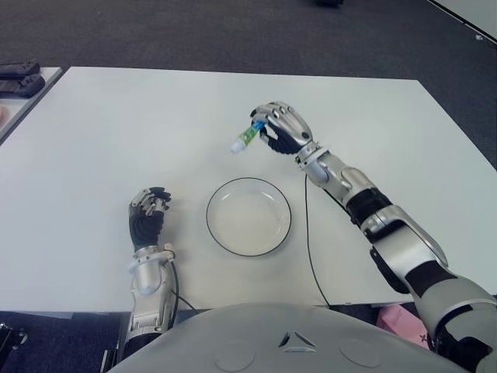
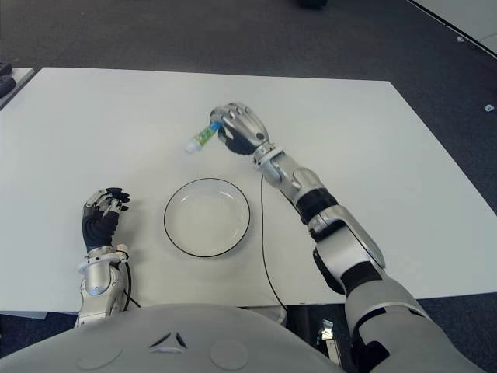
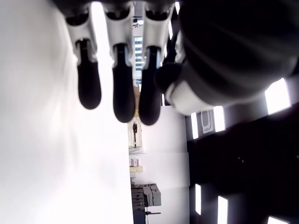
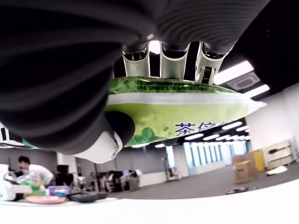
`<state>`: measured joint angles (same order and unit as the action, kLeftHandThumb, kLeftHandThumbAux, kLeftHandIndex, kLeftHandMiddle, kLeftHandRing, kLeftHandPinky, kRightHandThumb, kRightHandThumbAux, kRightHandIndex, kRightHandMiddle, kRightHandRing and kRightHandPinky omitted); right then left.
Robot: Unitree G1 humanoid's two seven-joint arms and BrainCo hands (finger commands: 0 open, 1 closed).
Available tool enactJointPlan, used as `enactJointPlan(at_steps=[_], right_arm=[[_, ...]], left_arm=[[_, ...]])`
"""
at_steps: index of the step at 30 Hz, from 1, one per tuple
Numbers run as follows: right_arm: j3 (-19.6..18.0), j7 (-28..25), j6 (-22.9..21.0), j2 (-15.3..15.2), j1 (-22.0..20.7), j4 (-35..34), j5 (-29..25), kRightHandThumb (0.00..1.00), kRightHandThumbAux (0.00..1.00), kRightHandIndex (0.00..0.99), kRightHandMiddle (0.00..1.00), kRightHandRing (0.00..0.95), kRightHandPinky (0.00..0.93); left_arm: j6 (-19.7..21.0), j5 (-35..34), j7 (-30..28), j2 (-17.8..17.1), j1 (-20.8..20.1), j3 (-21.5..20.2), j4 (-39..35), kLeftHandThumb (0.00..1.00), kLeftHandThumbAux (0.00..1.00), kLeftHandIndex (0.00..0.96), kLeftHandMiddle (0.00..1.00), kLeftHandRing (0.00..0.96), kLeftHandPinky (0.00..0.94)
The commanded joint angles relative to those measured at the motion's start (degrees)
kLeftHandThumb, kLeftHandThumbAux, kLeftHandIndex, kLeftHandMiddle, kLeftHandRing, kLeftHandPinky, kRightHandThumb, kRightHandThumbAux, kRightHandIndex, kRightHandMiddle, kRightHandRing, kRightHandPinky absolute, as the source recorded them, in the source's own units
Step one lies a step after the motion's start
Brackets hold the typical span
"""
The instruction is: Put the toothpaste on the table into the plate.
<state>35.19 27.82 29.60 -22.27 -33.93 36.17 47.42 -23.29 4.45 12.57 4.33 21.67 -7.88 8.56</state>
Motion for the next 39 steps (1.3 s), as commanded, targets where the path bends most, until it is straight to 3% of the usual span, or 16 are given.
enactJointPlan(at_steps=[1,11,19,24,30,39], right_arm=[[1.57,1.55,1.67,-1.18,4.91,-5.05,3.68,0.719,0.715,0.44,0.882,0.881,0.893],[4.85,4.78,5.73,-3.56,10.02,-8.99,10.74,0.72,0.714,0.44,0.899,0.9,0.907],[7.55,-1.21,7.05,-5.93,13.48,-13.65,13.8,0.717,0.715,0.44,0.899,0.905,0.908],[9.01,-6.41,7.03,-5.29,13.38,-11.08,13.84,0.714,0.716,0.44,0.906,0.908,0.907],[11.5,-4.57,5.73,-4.21,13.66,-6.38,16.99,0.711,0.717,0.44,0.913,0.91,0.906],[13.02,-1.79,4.99,-3.61,14.45,-4.05,17.49,0.709,0.718,0.439,0.92,0.911,0.902]], left_arm=[[1.89,0.44,0.1,0.36,0.57,0.69,2.17,0.709,0.723,0.425,0.484,0.489,0.492],[1.79,0.55,-0.04,0.32,0.49,0.93,2.14,0.71,0.724,0.426,0.482,0.49,0.508],[1.67,0.26,-0.29,0.18,0.32,0.96,2.47,0.709,0.724,0.426,0.482,0.49,0.503],[1.42,0.43,-0.25,0.19,0.35,1.04,2.53,0.709,0.724,0.426,0.483,0.489,0.503],[2.08,0.52,-0.17,0.37,0.52,1.19,1.95,0.709,0.724,0.425,0.486,0.492,0.49],[2.81,0.11,-0.25,0.56,0.55,1.21,1.53,0.711,0.724,0.423,0.489,0.489,0.486]])
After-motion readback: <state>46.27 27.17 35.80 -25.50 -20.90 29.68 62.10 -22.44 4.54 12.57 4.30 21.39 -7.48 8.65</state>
